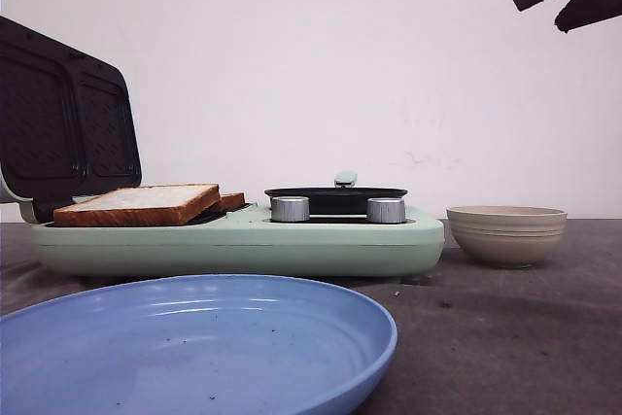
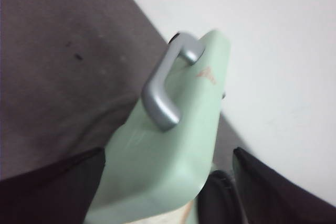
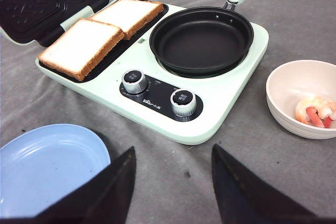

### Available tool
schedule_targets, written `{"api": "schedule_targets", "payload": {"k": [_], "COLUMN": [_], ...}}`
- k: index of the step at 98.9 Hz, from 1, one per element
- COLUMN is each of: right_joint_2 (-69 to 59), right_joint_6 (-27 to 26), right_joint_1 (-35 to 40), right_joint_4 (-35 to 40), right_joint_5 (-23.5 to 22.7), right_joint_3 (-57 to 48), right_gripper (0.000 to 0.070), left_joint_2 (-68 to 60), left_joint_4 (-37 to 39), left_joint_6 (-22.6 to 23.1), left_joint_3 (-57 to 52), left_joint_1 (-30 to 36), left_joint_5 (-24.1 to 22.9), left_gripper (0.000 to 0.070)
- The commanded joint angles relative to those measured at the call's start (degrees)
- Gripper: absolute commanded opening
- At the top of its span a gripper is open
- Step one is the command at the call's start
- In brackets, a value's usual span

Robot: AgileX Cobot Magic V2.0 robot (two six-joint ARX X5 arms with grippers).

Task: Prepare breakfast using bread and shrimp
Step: 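Move the left gripper to the grey handle of the open lid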

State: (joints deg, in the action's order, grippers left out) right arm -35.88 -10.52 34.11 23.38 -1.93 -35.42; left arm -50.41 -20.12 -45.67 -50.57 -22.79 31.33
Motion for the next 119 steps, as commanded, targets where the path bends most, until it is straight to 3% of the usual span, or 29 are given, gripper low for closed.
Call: {"api": "schedule_targets", "payload": {"k": [1, 15, 47, 72, 96, 113, 119], "right_joint_2": [-0.33, -0.35, -0.37, -0.37, -0.37, -0.37, -0.37], "right_joint_6": [0.68, 0.7, 0.72, 0.7, 0.7, 0.66, 0.66], "right_joint_1": [0.35, 0.35, 0.35, 0.35, 0.35, 0.35, 0.35], "right_joint_4": [-0.46, -0.68, -0.68, -0.61, -0.63, -0.63, -0.63], "right_joint_5": [-0.2, -0.17, -0.17, -0.17, -0.15, -0.15, -0.15], "right_joint_3": [-0.15, -0.15, -0.15, -0.15, -0.15, -0.15, -0.15], "right_gripper": [0.0265, 0.0265, 0.0265, 0.0265, 0.0265, 0.0265, 0.0265], "left_joint_2": [-2.69, -8.13, -16.44, -20.9, -23.17, -23.41, -23.41], "left_joint_4": [1.97, 6.64, 12.92, 22.84, 24.33, 25.05, 25.38], "left_joint_6": [-3.15, -5.79, -6.64, -13.62, -13.94, -13.99, -13.97], "left_joint_3": [-1.22, -1.22, -1.22, -1.22, -1.22, -1.22, -1.22], "left_joint_1": [-0.81, -0.77, 0.24, 1.77, 3.13, 3.5, 3.5], "left_joint_5": [3.08, 7.69, 8.63, 9.64, 9.55, 8.04, 7.98], "left_gripper": [0.0435, 0.0435, 0.0435, 0.0434, 0.0429, 0.0302, 0.0294]}}
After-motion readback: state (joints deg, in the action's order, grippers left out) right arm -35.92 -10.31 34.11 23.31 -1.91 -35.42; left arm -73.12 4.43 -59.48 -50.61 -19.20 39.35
